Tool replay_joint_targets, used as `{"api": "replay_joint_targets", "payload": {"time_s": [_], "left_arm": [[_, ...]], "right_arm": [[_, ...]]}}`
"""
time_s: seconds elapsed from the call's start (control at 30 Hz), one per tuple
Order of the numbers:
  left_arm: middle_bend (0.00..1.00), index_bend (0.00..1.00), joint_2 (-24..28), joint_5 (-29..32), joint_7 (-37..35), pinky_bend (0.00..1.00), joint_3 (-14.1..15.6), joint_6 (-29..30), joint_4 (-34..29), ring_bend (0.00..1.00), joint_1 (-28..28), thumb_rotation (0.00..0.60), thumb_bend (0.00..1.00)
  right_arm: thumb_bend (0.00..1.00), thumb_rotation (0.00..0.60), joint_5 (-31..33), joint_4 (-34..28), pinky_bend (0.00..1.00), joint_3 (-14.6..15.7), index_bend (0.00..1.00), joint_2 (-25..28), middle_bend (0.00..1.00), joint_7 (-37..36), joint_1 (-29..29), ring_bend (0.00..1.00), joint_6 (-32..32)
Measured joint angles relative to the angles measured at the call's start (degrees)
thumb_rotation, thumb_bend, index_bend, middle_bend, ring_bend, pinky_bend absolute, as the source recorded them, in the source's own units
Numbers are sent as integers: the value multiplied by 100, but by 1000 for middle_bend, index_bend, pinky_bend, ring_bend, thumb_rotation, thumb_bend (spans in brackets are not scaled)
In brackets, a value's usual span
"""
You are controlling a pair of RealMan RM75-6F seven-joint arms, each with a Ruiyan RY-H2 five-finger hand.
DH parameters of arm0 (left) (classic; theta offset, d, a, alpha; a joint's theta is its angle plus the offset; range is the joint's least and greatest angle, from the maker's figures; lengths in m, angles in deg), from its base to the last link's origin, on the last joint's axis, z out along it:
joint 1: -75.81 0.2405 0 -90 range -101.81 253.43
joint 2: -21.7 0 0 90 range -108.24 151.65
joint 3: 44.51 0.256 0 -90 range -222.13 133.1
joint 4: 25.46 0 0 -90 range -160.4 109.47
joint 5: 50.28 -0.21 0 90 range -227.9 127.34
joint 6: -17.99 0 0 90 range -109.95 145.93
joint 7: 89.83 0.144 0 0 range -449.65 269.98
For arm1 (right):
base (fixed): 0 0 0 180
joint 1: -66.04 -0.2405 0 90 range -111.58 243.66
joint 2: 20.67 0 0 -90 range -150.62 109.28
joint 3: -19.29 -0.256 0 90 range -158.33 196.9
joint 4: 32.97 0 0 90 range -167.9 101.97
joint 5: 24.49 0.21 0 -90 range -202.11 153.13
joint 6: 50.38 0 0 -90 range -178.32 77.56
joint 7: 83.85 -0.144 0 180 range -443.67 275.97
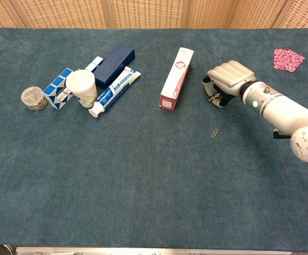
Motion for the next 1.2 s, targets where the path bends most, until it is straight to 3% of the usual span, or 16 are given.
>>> {"api": "replay_joint_targets", "payload": {"time_s": [0.43, 0.8, 1.2], "left_arm": [[0, 0, -10, 27, -12, 25, -7, -18, 28, 0, 17, 600, 197], [0, 0, -15, 23, -48, 24, -8, -7, 54, 0, 37, 600, 198], [0, 0, 31, -33, -53, 25, 0, 91, 15, 0, 85, 600, 198]], "right_arm": [[278, 600, 86, 114, 1000, 21, 562, -77, 864, 37, -43, 879, 3], [343, 600, 113, 128, 1000, 10, 624, -65, 866, -18, -46, 882, 54], [384, 600, -161, -786, 1000, -12, 679, 523, 887, -868, 330, 887, 502]]}}
